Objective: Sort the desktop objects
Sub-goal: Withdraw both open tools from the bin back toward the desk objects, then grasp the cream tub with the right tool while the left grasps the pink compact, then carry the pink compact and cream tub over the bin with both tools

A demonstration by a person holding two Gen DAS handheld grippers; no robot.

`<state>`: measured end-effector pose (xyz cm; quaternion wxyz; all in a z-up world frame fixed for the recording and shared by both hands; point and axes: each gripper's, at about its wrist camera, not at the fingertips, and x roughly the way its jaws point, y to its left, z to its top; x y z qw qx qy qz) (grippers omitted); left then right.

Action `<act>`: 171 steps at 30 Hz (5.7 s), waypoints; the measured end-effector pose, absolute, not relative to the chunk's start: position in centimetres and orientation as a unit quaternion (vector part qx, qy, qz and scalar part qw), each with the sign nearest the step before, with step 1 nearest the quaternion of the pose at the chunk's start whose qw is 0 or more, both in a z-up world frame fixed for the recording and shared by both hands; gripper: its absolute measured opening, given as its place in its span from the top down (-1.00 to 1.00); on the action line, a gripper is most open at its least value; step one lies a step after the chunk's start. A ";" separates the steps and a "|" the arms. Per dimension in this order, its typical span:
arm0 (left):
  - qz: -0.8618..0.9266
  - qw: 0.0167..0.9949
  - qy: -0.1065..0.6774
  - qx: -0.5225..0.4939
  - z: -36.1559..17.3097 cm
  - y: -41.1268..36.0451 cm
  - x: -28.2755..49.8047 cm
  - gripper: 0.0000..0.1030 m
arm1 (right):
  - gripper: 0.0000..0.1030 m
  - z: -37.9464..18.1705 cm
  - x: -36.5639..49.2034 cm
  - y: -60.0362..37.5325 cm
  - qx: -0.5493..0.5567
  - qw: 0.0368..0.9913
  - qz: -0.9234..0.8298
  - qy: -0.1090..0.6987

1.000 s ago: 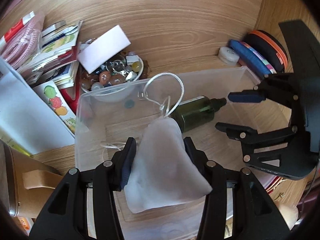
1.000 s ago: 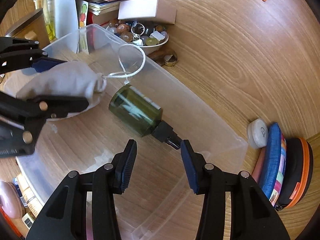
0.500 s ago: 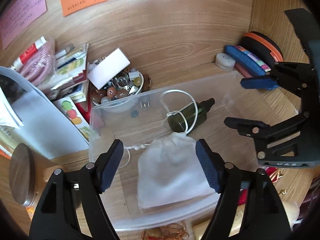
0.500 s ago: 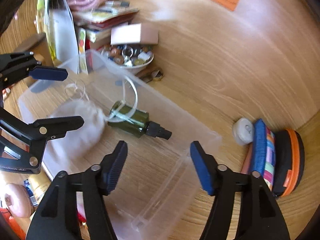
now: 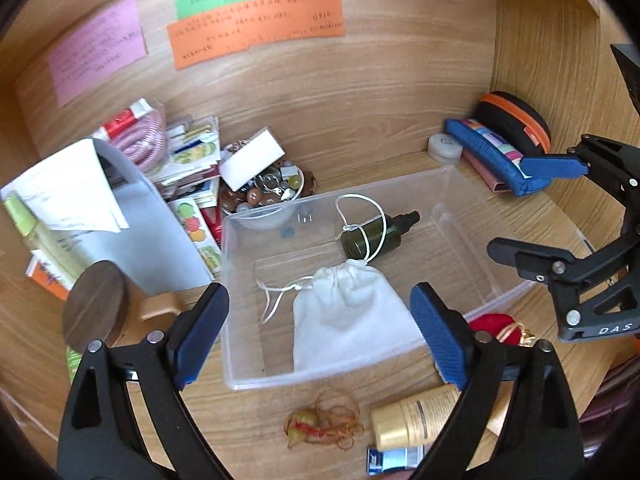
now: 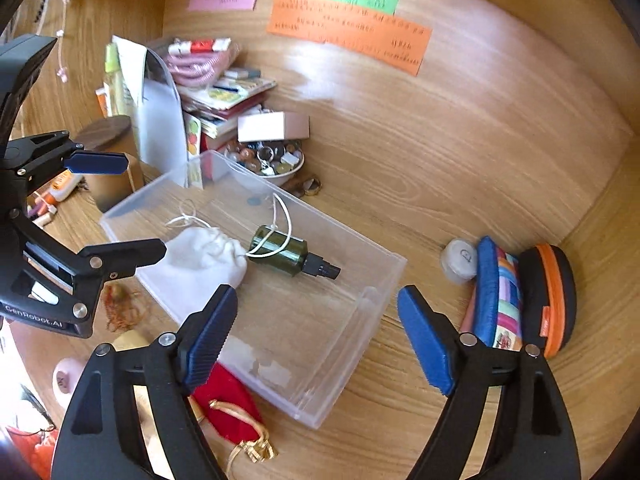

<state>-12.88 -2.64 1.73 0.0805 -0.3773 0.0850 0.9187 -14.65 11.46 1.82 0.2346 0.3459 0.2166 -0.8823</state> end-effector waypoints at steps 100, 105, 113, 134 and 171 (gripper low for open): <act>0.921 0.042 -0.072 -0.381 -8.5 -3.4 0.9 -0.23 | -0.29 -7.9 -1.8 15.3 0.361 0.226 -0.905 0.018; 0.927 0.051 -0.075 -0.363 -7.1 -3.6 1.2 -0.23 | -0.28 -7.2 -1.9 15.8 0.355 0.231 -0.906 0.008; 0.935 0.071 -0.067 -0.340 -4.5 -3.6 1.3 -0.23 | -0.28 -5.0 -2.0 16.5 0.335 0.233 -0.913 0.003; 0.948 0.042 -0.034 -0.313 1.3 -5.7 -2.0 -0.23 | -0.28 1.6 -5.0 15.8 0.279 0.249 -0.925 0.063; 0.915 0.080 -0.019 -0.395 -0.1 -6.4 -19.2 -0.23 | -0.26 -2.0 -20.1 11.1 0.372 0.240 -0.887 0.131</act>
